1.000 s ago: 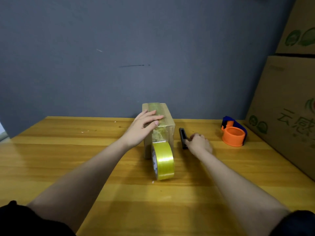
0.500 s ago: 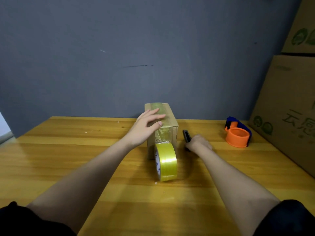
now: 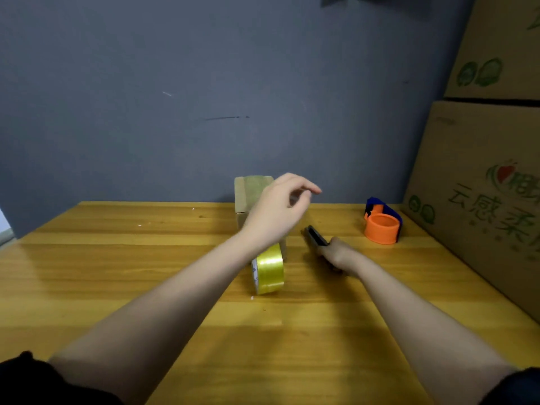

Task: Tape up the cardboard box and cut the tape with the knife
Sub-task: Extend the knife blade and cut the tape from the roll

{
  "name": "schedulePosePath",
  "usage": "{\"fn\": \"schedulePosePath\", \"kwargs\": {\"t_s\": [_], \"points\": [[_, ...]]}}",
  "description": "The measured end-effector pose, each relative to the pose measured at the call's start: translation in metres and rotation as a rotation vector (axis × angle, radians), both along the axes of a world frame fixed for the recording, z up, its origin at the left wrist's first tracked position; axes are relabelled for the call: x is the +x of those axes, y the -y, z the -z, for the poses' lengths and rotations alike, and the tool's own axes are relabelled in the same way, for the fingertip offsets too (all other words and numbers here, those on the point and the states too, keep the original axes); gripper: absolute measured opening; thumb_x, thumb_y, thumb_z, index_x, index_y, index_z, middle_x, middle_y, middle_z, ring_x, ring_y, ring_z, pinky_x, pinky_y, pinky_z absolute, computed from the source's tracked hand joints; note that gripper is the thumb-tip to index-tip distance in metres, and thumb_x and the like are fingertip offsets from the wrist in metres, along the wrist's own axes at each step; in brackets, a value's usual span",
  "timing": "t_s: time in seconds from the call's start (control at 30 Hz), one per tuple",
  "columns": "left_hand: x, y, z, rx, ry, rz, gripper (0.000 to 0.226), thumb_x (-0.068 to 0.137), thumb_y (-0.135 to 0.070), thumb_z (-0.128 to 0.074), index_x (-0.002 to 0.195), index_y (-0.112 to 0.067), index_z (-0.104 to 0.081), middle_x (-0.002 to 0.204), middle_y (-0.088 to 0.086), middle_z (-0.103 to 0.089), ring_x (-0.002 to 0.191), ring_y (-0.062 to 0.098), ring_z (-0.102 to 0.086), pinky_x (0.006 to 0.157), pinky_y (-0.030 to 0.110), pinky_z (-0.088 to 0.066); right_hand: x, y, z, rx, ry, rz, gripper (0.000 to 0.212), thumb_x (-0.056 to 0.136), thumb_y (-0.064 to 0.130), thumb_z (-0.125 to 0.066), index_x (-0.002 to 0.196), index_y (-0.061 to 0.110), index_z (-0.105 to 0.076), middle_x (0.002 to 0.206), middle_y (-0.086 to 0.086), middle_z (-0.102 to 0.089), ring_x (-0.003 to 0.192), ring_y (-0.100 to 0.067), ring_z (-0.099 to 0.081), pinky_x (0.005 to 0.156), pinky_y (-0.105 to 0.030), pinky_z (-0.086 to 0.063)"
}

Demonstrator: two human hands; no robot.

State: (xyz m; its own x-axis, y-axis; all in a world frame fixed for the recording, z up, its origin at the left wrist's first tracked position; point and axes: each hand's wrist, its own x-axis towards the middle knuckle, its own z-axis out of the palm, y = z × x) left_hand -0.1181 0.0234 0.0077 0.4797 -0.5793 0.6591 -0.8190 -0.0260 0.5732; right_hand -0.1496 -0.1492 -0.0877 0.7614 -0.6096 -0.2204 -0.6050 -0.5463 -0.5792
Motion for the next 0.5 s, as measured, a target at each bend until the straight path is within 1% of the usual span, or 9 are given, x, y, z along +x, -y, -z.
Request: {"fn": "schedulePosePath", "kwargs": {"t_s": [0.1,0.17,0.23,0.3,0.37,0.4,0.43,0.47,0.5], "points": [[-0.036,0.020,0.012,0.027,-0.091,0.080,0.022,0.090,-0.013,-0.049,0.100,-0.019,-0.067,0.102,-0.001,-0.068,0.092,0.013,-0.066,0.088,0.035,-0.053,-0.016,0.002,0.011,0.214,0.315,0.005,0.022,0.093,0.026,-0.049,0.104,0.009,-0.041,0.062,-0.004,-0.048,0.048,-0.018,-0.041,0.043,-0.027,-0.030],[-0.052,0.035,0.028,0.062,-0.215,0.114,0.028,0.090,-0.009,-0.050,0.115,-0.016,-0.060,0.117,0.003,-0.062,0.107,0.015,-0.060,0.097,0.036,-0.048,-0.029,-0.002,0.014,0.362,0.507,0.012,0.019,0.095,0.019,-0.047,0.109,0.007,-0.043,0.059,-0.004,-0.048,0.046,-0.015,-0.041,0.040,-0.023,-0.030],[-0.060,0.047,0.046,0.091,-0.310,0.058,0.042,0.089,-0.010,-0.052,0.130,-0.016,-0.048,0.134,0.005,-0.046,0.125,0.017,-0.047,0.108,0.030,-0.036,-0.043,-0.010,0.013,0.503,0.638,0.031,0.018,0.097,0.016,-0.043,0.110,0.003,-0.043,0.060,-0.005,-0.046,0.045,-0.013,-0.040,0.038,-0.019,-0.029],[-0.063,0.054,0.062,0.099,-0.407,-0.028,0.052,0.089,-0.011,-0.054,0.139,-0.016,-0.037,0.141,0.005,-0.033,0.131,0.018,-0.039,0.106,0.020,-0.027,-0.058,-0.018,0.012,0.613,0.716,0.035,0.010,0.098,0.012,-0.042,0.106,0.007,-0.042,0.069,-0.009,-0.048,0.054,-0.015,-0.045,0.045,-0.024,-0.034],[-0.062,0.063,0.078,0.095,-0.508,-0.058,0.059,0.090,-0.011,-0.053,0.143,-0.014,-0.028,0.145,0.006,-0.026,0.132,0.018,-0.037,0.107,0.020,-0.027,-0.068,-0.023,0.013,0.692,0.782,0.024,0.008,0.098,0.013,-0.043,0.105,0.010,-0.043,0.082,-0.011,-0.053,0.069,-0.019,-0.049,0.056,-0.028,-0.037],[-0.061,0.067,0.085,0.085,-0.585,-0.045,0.062,0.091,-0.013,-0.053,0.145,-0.015,-0.023,0.147,0.006,-0.025,0.132,0.019,-0.038,0.109,0.026,-0.031,-0.072,-0.024,0.014,0.712,0.803,0.026,0.009,0.098,0.014,-0.042,0.105,0.010,-0.045,0.083,-0.010,-0.055,0.072,-0.019,-0.050,0.058,-0.028,-0.038],[-0.060,0.072,0.091,0.071,-0.681,-0.019,0.063,0.093,-0.016,-0.052,0.147,-0.017,-0.019,0.147,0.006,-0.028,0.127,0.020,-0.044,0.104,0.032,-0.041,-0.073,-0.026,0.016,0.726,0.819,0.027,0.012,0.099,0.016,-0.040,0.106,0.010,-0.047,0.083,-0.009,-0.056,0.070,-0.018,-0.051,0.058,-0.027,-0.038],[-0.059,0.076,0.095,0.046,-0.793,0.019,0.059,0.095,-0.020,-0.049,0.146,-0.020,-0.019,0.141,0.006,-0.039,0.111,0.020,-0.055,0.087,0.032,-0.053,-0.074,-0.026,0.018,0.732,0.830,0.013,0.015,0.099,0.017,-0.039,0.107,0.011,-0.049,0.080,-0.010,-0.056,0.065,-0.017,-0.051,0.054,-0.026,-0.038],[-0.059,0.078,0.096,0.022,-0.904,0.063,0.050,0.098,-0.024,-0.044,0.144,-0.022,-0.023,0.121,0.006,-0.054,0.084,0.016,-0.061,0.060,0.026,-0.055,-0.074,-0.027,0.020,0.743,0.837,-0.011,0.016,0.099,0.016,-0.038,0.108,0.011,-0.049,0.073,-0.010,-0.053,0.056,-0.015,-0.049,0.049,-0.025,-0.035]]}}
